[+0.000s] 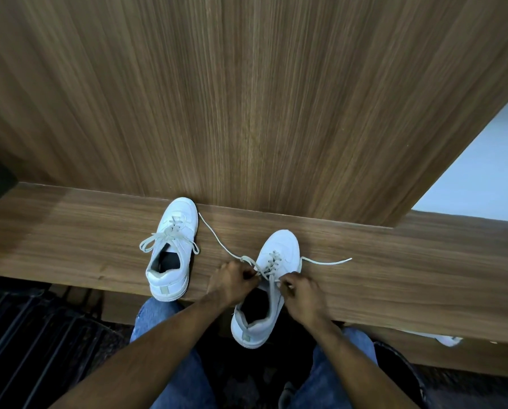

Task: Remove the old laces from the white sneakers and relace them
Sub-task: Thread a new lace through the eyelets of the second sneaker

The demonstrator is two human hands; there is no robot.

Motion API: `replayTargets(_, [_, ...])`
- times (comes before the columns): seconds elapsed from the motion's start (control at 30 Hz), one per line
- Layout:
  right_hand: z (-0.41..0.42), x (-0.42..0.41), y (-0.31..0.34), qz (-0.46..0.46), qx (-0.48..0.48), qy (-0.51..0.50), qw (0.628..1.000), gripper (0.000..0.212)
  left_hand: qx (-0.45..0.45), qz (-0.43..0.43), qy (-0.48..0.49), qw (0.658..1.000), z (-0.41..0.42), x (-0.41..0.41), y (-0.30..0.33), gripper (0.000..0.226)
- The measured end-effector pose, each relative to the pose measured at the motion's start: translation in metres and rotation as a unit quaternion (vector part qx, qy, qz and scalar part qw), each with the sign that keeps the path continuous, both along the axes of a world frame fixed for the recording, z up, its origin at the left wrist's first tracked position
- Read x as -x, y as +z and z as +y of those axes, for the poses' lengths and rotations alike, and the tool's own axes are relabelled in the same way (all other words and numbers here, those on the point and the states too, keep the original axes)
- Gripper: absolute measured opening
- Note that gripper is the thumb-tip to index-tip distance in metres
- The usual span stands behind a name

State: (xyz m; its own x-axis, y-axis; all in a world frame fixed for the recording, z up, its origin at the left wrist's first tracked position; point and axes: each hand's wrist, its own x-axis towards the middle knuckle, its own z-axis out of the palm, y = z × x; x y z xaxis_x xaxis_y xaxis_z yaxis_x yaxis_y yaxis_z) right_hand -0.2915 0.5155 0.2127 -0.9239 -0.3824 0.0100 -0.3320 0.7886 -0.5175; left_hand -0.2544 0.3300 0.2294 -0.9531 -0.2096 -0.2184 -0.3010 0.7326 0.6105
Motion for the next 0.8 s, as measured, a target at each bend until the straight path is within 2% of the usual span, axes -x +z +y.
replayTargets(0.07, [0.005, 0.011, 0.009, -0.045, 0.146, -0.092, 0.984, 0.013, -0.019, -0.003, -0.011, 1.0, -0.003, -0.001, 0.0, 0.032])
replayTargets(0.1, [0.011, 0.02, 0.018, -0.066, 0.243, -0.156, 0.955, 0.019, -0.03, -0.003, -0.018, 0.999, -0.005, -0.001, 0.0, 0.032])
replayTargets(0.13, [0.018, 0.029, 0.028, -0.081, 0.342, -0.218, 0.91, 0.023, -0.035, -0.002, -0.025, 0.999, -0.007, 0.0, 0.0, 0.033])
replayTargets(0.17, [0.027, 0.037, 0.038, -0.079, 0.411, -0.268, 0.868, 0.024, -0.032, -0.002, -0.028, 0.999, -0.007, -0.001, 0.001, 0.035])
replayTargets(0.2, [0.036, 0.045, 0.046, -0.067, 0.426, -0.3, 0.851, 0.023, -0.025, 0.003, -0.034, 0.999, -0.007, 0.0, 0.001, 0.037])
replayTargets(0.23, [0.045, 0.051, 0.05, -0.05, 0.393, -0.312, 0.863, 0.022, -0.019, 0.005, -0.04, 0.999, -0.006, 0.001, 0.002, 0.039])
replayTargets(0.3, [0.057, 0.055, 0.046, -0.059, 0.247, -0.275, 0.927, 0.024, -0.029, 0.001, -0.06, 0.998, -0.006, 0.005, 0.002, 0.036])
replayTargets(0.37, [0.06, 0.048, 0.035, -0.072, 0.055, -0.16, 0.983, 0.045, -0.062, 0.004, -0.088, 0.994, -0.011, 0.007, -0.001, 0.028])
replayTargets(0.4, [0.059, 0.041, 0.027, -0.059, -0.007, -0.097, 0.994, 0.057, -0.073, 0.002, -0.103, 0.992, -0.014, 0.007, -0.001, 0.021])
replayTargets(0.47, [0.045, 0.024, 0.019, -0.028, -0.034, -0.003, 0.999, 0.062, -0.078, -0.01, -0.128, 0.989, -0.019, 0.009, 0.001, 0.008])
replayTargets(0.57, [0.017, 0.0, 0.012, -0.011, -0.016, 0.069, 0.997, 0.037, -0.07, -0.021, -0.149, 0.986, -0.022, 0.013, 0.008, 0.017])
replayTargets(0.63, [0.003, -0.005, 0.008, 0.008, -0.037, 0.059, 0.998, 0.025, -0.044, -0.029, -0.153, 0.987, -0.021, 0.015, 0.013, 0.015])
replayTargets(0.73, [0.002, -0.002, 0.01, 0.036, -0.106, 0.008, 0.994, 0.021, 0.09, -0.015, -0.138, 0.986, -0.017, 0.013, 0.023, 0.015])
replayTargets(0.8, [0.009, 0.002, 0.014, 0.113, -0.159, 0.027, 0.98, 0.02, 0.197, -0.006, -0.116, 0.974, -0.017, 0.012, 0.025, 0.018])
